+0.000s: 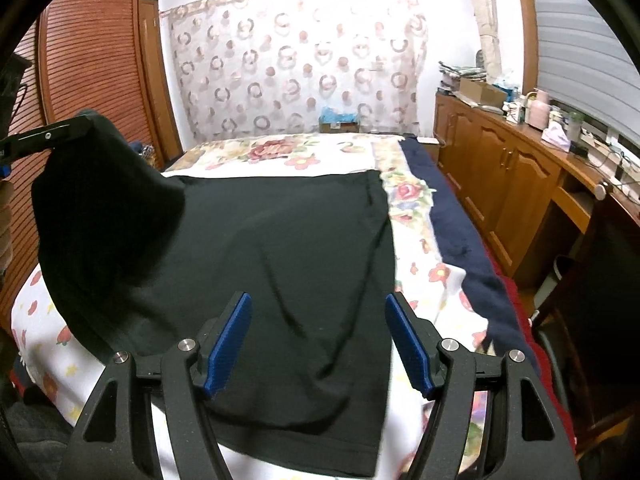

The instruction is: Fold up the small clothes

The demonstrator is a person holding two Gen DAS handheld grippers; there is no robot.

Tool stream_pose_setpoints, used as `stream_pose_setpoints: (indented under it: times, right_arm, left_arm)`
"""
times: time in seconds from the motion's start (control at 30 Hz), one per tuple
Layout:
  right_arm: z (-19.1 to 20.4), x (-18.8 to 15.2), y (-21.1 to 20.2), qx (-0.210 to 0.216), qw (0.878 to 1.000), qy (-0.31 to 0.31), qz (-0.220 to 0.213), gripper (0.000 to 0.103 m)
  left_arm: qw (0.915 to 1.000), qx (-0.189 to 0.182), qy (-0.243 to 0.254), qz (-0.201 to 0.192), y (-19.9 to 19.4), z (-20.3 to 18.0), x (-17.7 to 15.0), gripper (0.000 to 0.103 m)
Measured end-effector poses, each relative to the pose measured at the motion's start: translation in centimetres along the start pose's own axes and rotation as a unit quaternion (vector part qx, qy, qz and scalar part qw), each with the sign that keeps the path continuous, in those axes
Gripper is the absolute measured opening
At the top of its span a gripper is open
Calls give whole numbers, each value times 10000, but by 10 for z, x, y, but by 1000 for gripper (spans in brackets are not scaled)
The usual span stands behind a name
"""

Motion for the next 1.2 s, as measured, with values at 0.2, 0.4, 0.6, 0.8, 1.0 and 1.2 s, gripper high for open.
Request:
stream_pose_setpoints:
  times: [0.2,0.4,0.6,0.8,1.0,1.2]
  right_arm:
    - [-3,-6,-7,-38,9998,165,-82,71]
    - [3,-8,-4,-41,9997,210,-86,71]
    - [11,1,7,74,9999,127,-55,71]
    - [29,8,25,359,9991,-175,122,71]
    - [50,6,59,637,9942,-594,624,71]
    - [45,2,78,653,9915,-606,948,60]
  left_arm:
    - [9996,-252,100,-9,14,-29,17,10]
    - [9996,-98,188,168,20,-26,2,51]
    - [9987,368,-75,338,11,3,-29,54]
    - [9950,717,-437,538,-7,41,-73,54]
    - [9904,936,-721,723,-10,63,-109,54]
    - [9866,986,-1001,826,-3,71,-134,54]
Point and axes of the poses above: each gripper's, at about its wrist camera, not at the fingertips, and y roughly the way its jaws point, z to its left, x to its top, the point moved 8 cm from there along y, roughly the way its jaws point, and after that the axes turned 4 degrees about y, right-handed, at the moved point
